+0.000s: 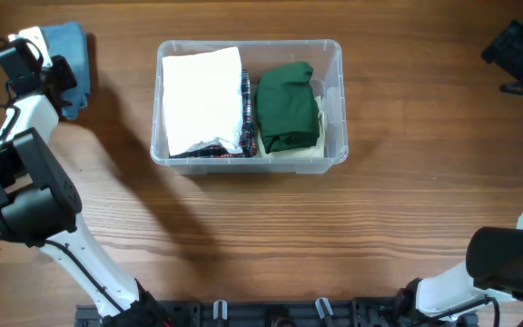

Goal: Pack container

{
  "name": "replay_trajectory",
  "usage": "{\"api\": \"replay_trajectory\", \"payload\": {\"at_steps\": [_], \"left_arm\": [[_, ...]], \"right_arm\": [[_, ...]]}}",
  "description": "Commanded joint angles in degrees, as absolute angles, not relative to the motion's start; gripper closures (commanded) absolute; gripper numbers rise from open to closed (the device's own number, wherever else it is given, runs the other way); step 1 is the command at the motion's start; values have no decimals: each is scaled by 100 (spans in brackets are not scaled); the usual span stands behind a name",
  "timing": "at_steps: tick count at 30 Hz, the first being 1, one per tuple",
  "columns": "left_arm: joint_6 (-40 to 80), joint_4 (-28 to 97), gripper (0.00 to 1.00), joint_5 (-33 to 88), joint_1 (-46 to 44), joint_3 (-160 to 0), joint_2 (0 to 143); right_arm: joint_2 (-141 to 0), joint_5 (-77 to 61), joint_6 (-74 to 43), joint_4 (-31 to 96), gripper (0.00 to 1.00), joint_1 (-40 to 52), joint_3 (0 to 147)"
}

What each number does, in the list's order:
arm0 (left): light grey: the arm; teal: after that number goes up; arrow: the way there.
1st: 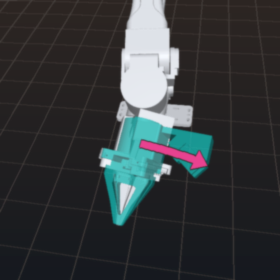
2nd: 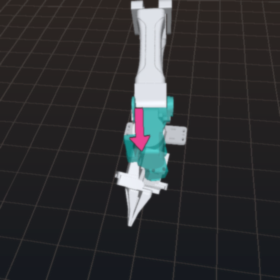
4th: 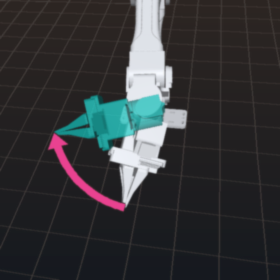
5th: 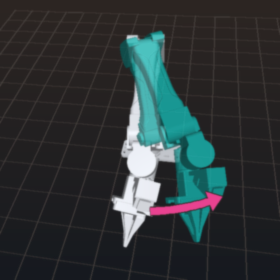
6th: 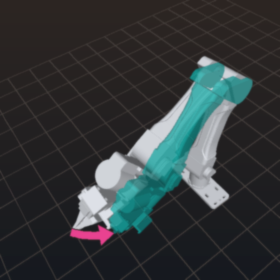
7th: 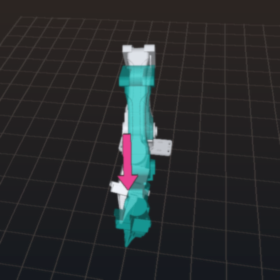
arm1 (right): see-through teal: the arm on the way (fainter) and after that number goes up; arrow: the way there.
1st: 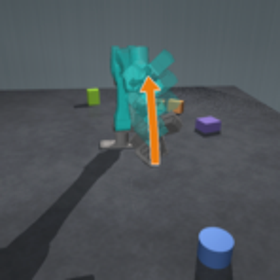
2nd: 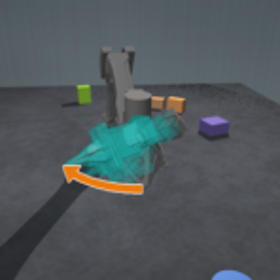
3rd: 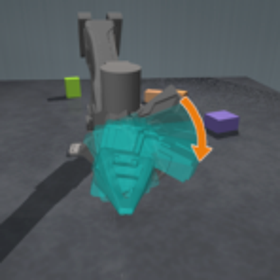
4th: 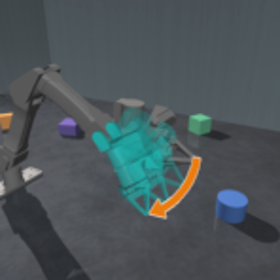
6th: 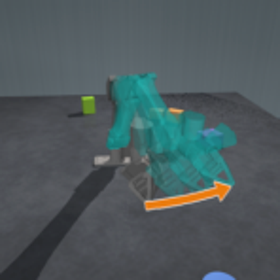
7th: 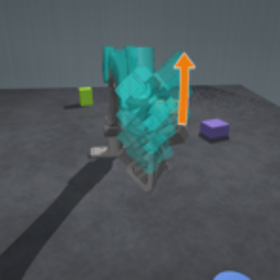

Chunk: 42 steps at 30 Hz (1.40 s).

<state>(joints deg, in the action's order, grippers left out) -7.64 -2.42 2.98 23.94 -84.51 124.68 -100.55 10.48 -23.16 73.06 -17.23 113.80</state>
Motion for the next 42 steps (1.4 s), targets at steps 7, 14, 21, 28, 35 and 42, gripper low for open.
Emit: {"api": "replay_trajectory", "payload": {"at_steps": [7,14,21,28,35,42], "left_arm": [[250,-91,94,-248,2626,-8519,12755],[373,624,96,-248,2689,-8519,12884],[419,1549,96,-279,2687,-8519,13032],[825,2329,96,-399,2687,-8519,13032],[1100,3203,96,-397,2692,-8519,13032],[1275,4239,96,-239,2689,-8508,13032]], "right_arm": [[-10116,1002,-2403,7288,0,-1710,11389],[-10116,1002,-2403,7288,0,-1710,11389],[-10116,1002,-2403,7288,0,-1710,11389],[-10116,1002,-2405,7288,0,-1710,11389],[-10116,1002,-2405,7288,0,-1710,11389],[-10116,1002,-2403,7288,0,-1710,11389]]}}
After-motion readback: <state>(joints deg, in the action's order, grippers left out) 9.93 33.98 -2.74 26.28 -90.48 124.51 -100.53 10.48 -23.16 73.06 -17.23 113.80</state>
